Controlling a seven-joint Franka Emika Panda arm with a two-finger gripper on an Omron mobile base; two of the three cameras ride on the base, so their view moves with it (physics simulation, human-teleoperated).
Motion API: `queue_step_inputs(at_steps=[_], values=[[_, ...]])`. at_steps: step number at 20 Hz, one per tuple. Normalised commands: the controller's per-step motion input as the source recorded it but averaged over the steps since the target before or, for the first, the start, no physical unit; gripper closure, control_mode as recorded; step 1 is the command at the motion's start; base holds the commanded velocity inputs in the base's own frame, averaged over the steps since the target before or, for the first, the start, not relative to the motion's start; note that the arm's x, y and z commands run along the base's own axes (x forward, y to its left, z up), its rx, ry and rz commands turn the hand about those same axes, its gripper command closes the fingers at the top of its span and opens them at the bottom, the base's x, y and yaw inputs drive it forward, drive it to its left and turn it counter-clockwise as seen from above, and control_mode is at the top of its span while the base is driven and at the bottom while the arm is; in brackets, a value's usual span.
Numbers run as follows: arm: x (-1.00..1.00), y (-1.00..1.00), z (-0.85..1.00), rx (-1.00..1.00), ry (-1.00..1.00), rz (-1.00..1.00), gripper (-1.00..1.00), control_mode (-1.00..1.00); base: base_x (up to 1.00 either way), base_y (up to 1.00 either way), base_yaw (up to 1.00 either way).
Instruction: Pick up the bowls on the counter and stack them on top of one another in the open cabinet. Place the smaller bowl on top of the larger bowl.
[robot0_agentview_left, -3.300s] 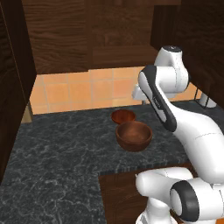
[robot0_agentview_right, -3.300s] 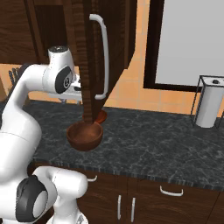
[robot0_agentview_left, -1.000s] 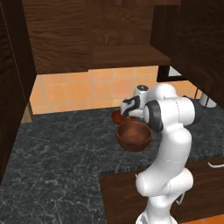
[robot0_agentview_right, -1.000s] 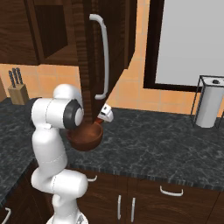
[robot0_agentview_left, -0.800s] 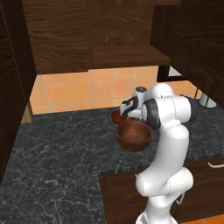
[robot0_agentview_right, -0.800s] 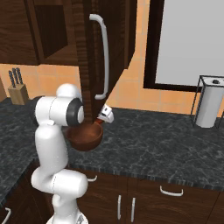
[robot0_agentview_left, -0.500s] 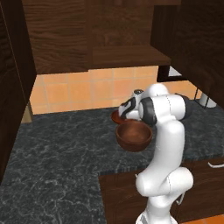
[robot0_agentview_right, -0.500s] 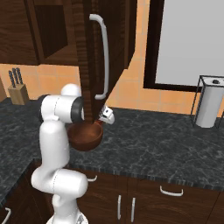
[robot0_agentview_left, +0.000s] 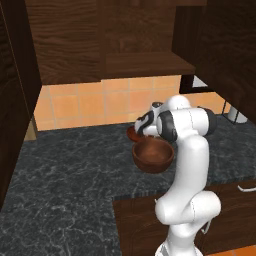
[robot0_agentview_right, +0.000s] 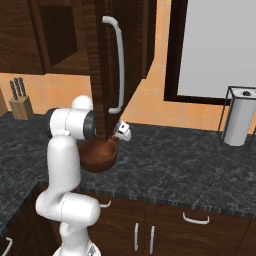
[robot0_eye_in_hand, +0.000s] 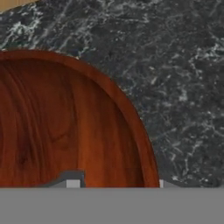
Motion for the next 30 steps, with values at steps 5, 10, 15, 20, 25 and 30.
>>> queue_step_inputs(at_steps=[5,10,15,20,25,30], values=[[-0.04,0.00,0.39,0.00,-0.03,0.00,1.00,-1.00,0.00,0.00,0.00],[-0.36,0.00,0.80,0.00,-0.10,0.00,1.00,-1.00,0.00,0.00,0.00],[-0.63,0.00,0.93,0.04,-0.13,0.00,1.00,-1.00,0.00,0.00,0.00],[-1.00,0.00,0.49,0.06,-0.04,0.00,1.00,-1.00,0.00,0.00,0.00],[-1.00,0.00,0.09,0.01,0.03,0.00,1.00,-1.00,0.00,0.00,0.00],[-0.94,0.00,-0.09,-0.03,0.13,0.00,1.00,-1.00,0.00,0.00,0.00]])
